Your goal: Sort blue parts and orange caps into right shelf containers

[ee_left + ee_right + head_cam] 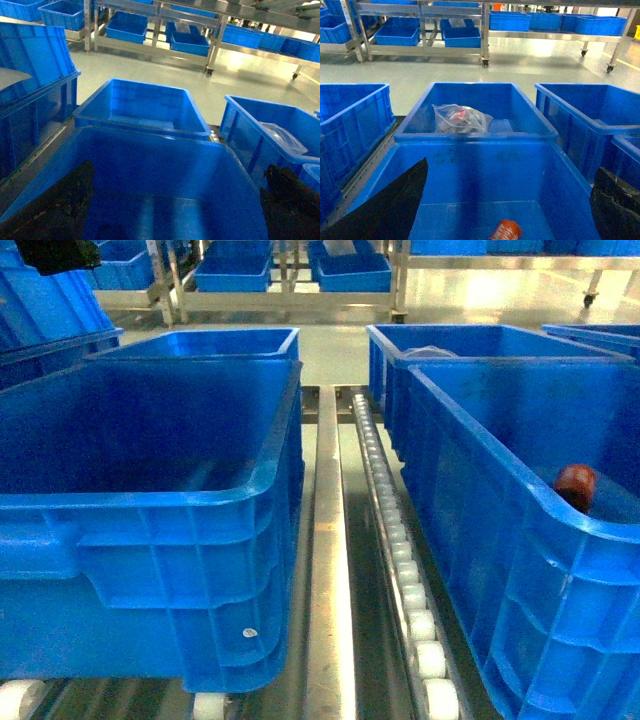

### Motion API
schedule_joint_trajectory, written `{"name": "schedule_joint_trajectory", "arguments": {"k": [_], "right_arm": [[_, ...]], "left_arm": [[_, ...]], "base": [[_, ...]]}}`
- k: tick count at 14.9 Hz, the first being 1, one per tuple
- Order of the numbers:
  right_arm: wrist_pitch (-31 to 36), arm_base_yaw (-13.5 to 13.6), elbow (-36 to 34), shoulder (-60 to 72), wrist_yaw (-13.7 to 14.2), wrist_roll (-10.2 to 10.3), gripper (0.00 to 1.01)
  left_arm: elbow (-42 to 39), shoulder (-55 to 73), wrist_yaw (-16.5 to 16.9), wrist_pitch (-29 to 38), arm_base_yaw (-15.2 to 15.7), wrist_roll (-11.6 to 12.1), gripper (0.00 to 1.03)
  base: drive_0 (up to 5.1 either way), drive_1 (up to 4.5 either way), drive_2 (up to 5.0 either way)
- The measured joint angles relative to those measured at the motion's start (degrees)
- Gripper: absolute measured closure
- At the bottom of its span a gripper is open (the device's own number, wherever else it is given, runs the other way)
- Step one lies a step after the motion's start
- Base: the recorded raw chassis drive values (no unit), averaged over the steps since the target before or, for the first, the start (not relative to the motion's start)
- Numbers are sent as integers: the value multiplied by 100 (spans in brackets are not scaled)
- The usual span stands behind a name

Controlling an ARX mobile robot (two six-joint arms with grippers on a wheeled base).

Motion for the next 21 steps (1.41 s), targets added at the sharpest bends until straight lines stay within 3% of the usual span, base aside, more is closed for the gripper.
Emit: {"name": "schedule_joint_trajectory", "arguments": {"k": [3, 4, 5, 6, 8, 9, 10, 11, 15, 21], "right_arm": [[4, 0, 0, 0, 0, 0, 3], [59, -11, -39, -15, -210, 24, 9], [243, -33, -348, -184, -444, 28, 20], [385, -33, -809, -468, -498, 26, 31], [610, -37, -1423, -881, -501, 28, 49], [723, -37, -1884, -1198, -501, 31, 66], [767, -37, -2120, -1357, -501, 31, 75], [822, -37, -2973, -2131, -501, 48, 100], [509, -37, -3685, -3128, -507, 50, 100], [96, -37, -3995, -3838, -509, 52, 100]], "left_arm": [[0, -2, 0, 9, 0, 0, 5], [-37, -28, -24, 61, 2, 151, 11], [-352, -208, -17, 229, 22, 444, 21], [-804, -496, 2, 358, 52, 619, 32], [-1403, -887, 48, 581, 109, 756, 50], [-1856, -1200, 94, 684, 157, 796, 67], [-2081, -1362, 111, 708, 175, 798, 76], [-2905, -2140, 391, 739, 507, 800, 101], [-3604, -3165, 426, 396, 483, 802, 101], [-3884, -3847, 426, 4, 483, 802, 101]], "base": [[0, 0, 0], [0, 0, 0], [0, 0, 0], [0, 0, 0], [0, 0, 0], [0, 0, 0], [0, 0, 0], [0, 0, 0], [0, 0, 0], [0, 0, 0]]}}
